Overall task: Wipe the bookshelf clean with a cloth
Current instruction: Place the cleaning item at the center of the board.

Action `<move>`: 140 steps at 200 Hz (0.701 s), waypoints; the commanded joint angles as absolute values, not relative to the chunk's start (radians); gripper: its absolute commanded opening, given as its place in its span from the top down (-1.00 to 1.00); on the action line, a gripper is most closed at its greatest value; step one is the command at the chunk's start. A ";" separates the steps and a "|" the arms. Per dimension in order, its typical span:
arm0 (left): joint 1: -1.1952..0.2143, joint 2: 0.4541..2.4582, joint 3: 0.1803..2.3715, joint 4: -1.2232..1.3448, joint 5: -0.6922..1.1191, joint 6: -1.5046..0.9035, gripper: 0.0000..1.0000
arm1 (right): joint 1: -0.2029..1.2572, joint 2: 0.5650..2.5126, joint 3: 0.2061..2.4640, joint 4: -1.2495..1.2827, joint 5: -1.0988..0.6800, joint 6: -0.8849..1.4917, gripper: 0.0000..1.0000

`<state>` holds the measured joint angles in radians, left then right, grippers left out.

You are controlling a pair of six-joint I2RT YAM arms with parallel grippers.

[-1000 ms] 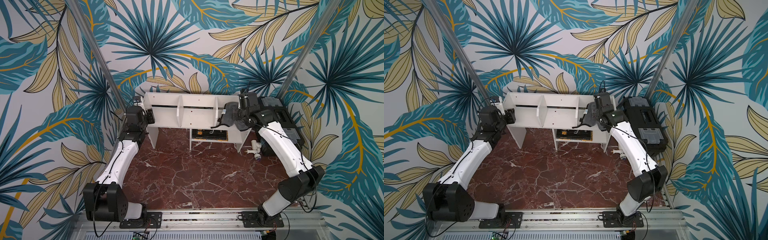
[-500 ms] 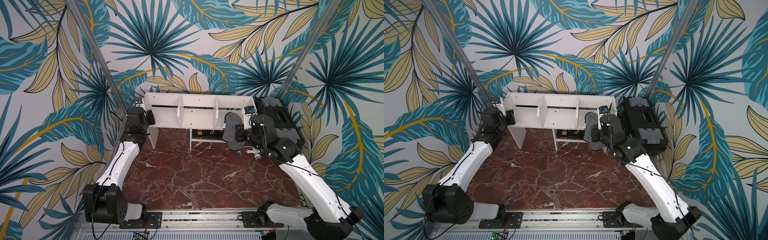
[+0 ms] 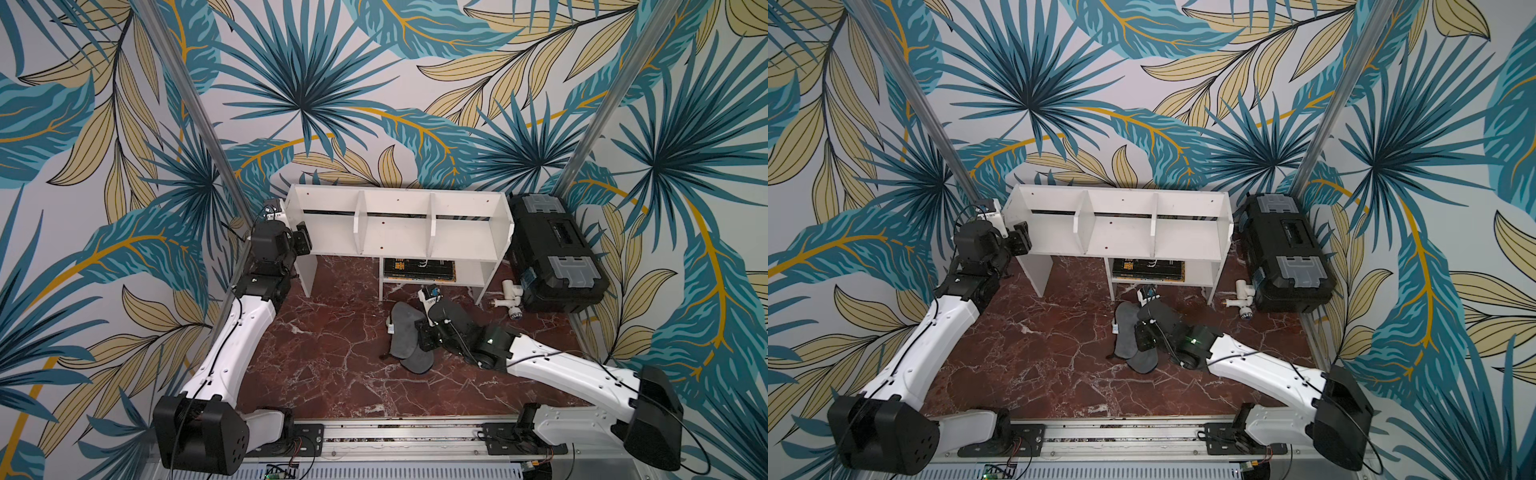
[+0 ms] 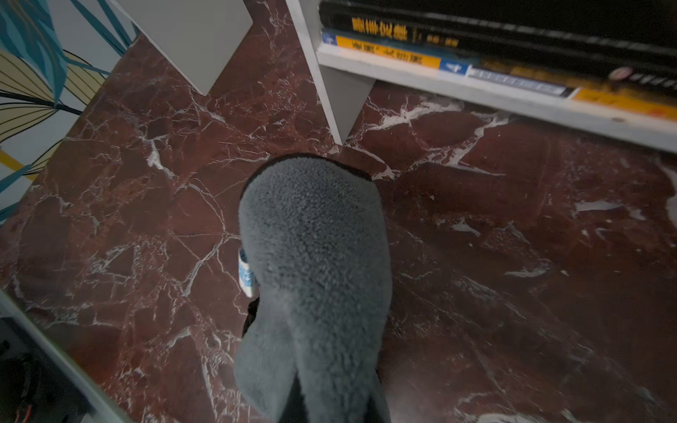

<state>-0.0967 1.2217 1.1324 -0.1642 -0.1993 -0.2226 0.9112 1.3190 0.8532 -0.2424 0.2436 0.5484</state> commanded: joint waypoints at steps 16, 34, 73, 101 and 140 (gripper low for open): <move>-0.170 1.074 1.064 -0.355 -0.369 -0.325 -0.61 | 0.911 1.505 0.864 0.009 0.256 0.641 0.50; -0.218 1.013 0.996 -0.410 -0.404 -0.361 -0.70 | 0.907 1.585 0.898 -0.013 0.250 0.638 -0.05; -0.280 0.847 0.788 -0.355 -0.343 -0.363 -1.00 | 0.905 1.449 0.848 -0.084 0.358 0.621 -0.99; -0.292 0.844 0.782 -0.379 -0.327 -0.314 -1.00 | 0.905 1.204 0.795 -0.192 0.544 0.595 -0.99; -0.293 0.940 0.804 -0.304 -0.554 -0.249 -1.00 | 0.905 0.954 0.686 -0.309 0.969 0.550 -0.99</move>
<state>-0.2893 0.8837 0.7906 -0.3756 -0.3885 -0.3084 0.9066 1.0050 0.7700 -0.1955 0.6521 0.5930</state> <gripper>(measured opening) 0.999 0.994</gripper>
